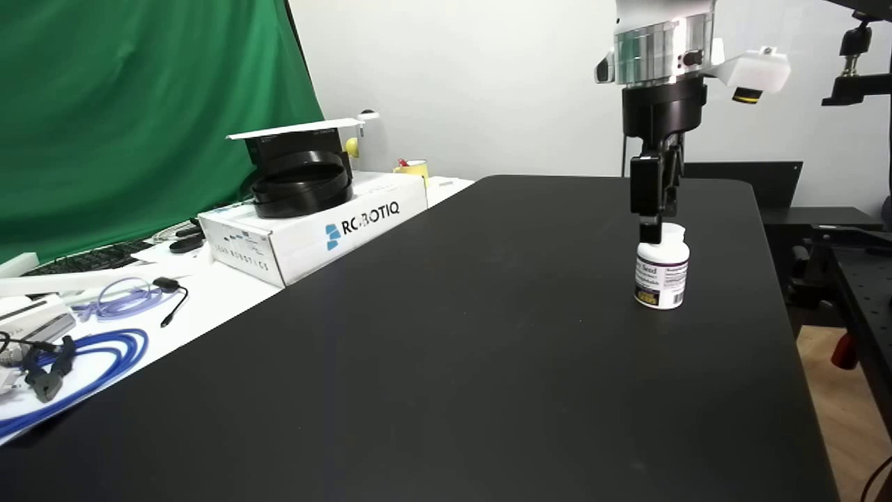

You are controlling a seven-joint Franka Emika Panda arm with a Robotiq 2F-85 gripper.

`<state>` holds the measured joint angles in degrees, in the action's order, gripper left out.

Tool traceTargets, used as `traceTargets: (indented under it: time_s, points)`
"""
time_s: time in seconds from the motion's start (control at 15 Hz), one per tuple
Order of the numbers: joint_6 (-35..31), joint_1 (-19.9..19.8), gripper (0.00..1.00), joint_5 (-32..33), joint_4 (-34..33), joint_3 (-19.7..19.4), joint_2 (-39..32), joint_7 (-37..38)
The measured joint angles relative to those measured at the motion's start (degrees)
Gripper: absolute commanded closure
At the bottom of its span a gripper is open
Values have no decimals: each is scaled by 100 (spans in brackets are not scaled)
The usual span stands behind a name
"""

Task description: Slide the medicine bottle to the left.

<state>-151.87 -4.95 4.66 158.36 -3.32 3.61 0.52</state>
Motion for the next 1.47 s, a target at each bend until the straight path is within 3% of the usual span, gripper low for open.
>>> traceTargets:
  time_s: [0.4, 1.0, 1.47]
  points:
    - [-350, -12, 81, 2, -2, -67, -244, 10]
    - [-248, -8, 81, 112, -267, -100, -371, 247]
    - [-181, 293, 81, 103, -1225, 121, -860, 309]
